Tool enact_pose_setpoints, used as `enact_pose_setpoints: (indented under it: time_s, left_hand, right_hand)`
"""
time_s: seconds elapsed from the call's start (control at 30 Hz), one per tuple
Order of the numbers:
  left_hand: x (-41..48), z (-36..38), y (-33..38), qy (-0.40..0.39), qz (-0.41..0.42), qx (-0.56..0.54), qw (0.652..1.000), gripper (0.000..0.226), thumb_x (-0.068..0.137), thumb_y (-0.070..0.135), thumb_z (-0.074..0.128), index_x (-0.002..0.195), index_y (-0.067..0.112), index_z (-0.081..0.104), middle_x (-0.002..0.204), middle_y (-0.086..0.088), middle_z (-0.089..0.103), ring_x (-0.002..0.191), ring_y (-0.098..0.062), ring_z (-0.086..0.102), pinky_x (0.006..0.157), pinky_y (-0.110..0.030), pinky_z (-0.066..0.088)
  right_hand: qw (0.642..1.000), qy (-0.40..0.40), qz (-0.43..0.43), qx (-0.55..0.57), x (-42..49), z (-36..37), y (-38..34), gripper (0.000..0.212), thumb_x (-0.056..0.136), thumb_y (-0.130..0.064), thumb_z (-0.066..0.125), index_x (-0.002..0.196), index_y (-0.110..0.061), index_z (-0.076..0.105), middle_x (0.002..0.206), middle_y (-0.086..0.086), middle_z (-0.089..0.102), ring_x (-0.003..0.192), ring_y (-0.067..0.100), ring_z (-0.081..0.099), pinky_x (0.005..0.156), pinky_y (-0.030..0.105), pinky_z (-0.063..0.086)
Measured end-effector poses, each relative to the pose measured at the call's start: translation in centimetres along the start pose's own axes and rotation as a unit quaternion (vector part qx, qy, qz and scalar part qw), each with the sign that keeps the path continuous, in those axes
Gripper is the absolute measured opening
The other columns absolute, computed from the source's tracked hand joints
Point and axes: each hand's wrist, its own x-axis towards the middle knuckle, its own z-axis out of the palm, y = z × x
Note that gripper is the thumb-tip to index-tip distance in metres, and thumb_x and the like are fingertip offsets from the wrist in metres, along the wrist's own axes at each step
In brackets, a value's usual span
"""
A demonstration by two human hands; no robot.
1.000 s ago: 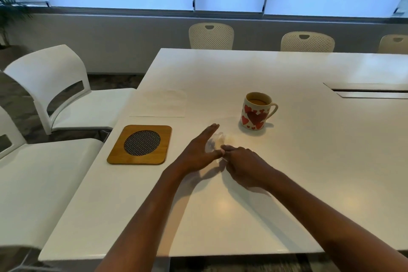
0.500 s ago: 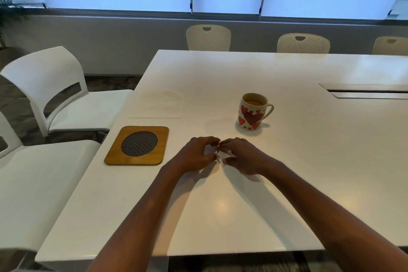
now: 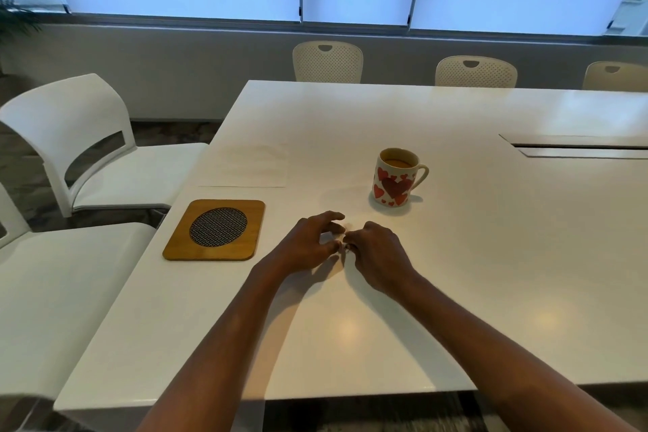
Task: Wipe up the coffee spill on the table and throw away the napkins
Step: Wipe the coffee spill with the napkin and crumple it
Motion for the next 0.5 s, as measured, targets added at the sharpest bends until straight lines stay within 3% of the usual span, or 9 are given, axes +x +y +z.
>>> enact_pose_setpoints:
  time_s: [0.07,0.13,0.27,0.33,0.4,0.5]
  left_hand:
    - [-0.1,-0.2,0.1,0.008,0.002,-0.037,0.999,0.055,0.085,0.016,0.07,0.135,0.018,0.049,0.124,-0.005,0.066,0.121,-0.017,0.058,0.105,-0.035,0.044]
    - [-0.1,-0.5,0.1,0.033,0.003,-0.102,0.994,0.052,0.085,0.014,0.07,0.133,0.018,0.051,0.123,-0.002,0.066,0.12,-0.013,0.058,0.103,-0.034,0.046]
    - [-0.1,-1.6,0.3,0.119,-0.019,-0.235,0.964,0.046,0.086,0.005,0.065,0.127,0.021,0.054,0.119,0.004,0.067,0.113,-0.006,0.062,0.09,-0.022,0.051]
    - [0.0,-2.0,0.6,0.163,-0.036,-0.276,0.947,0.04,0.086,0.005,0.064,0.122,0.022,0.059,0.112,0.004,0.071,0.104,-0.007,0.066,0.083,-0.02,0.054]
    - [0.2,-2.1,0.8,0.184,-0.057,-0.301,0.934,0.033,0.086,0.006,0.064,0.116,0.019,0.063,0.106,-0.001,0.073,0.101,-0.015,0.068,0.086,-0.029,0.055]
    - [0.5,-1.7,1.4,0.165,-0.09,-0.324,0.927,0.021,0.09,0.013,0.063,0.111,0.013,0.068,0.103,-0.008,0.074,0.1,-0.024,0.069,0.086,-0.037,0.056]
  right_hand:
    - [0.997,-0.018,0.025,0.07,0.8,-1.1,0.5,0.014,0.088,-0.014,0.068,0.098,-0.019,0.077,0.087,0.0,0.075,0.075,0.011,0.067,0.07,0.027,0.055]
    - [0.966,-0.024,0.1,0.239,1.6,-3.0,1.8,0.012,0.083,-0.011,0.073,0.091,-0.018,0.077,0.082,-0.007,0.075,0.073,0.004,0.069,0.068,0.02,0.053]
    - [0.81,0.034,0.26,0.524,1.5,-5.9,4.0,0.015,0.081,-0.002,0.072,0.086,-0.016,0.077,0.098,0.009,0.074,0.094,0.024,0.069,0.078,0.03,0.059]
    - [0.755,0.035,0.287,0.589,1.1,-6.5,4.6,0.014,0.083,-0.003,0.07,0.091,-0.013,0.076,0.104,0.012,0.074,0.098,0.029,0.07,0.079,0.033,0.06]
    - [0.72,0.017,0.292,0.629,0.8,-6.7,4.9,0.016,0.087,-0.004,0.066,0.101,-0.008,0.073,0.109,0.013,0.073,0.103,0.033,0.069,0.089,0.042,0.057]
    - [0.68,-0.013,0.29,0.674,0.2,-6.8,4.7,0.022,0.09,-0.003,0.061,0.111,0.0,0.068,0.116,0.017,0.069,0.106,0.034,0.067,0.09,0.041,0.057]
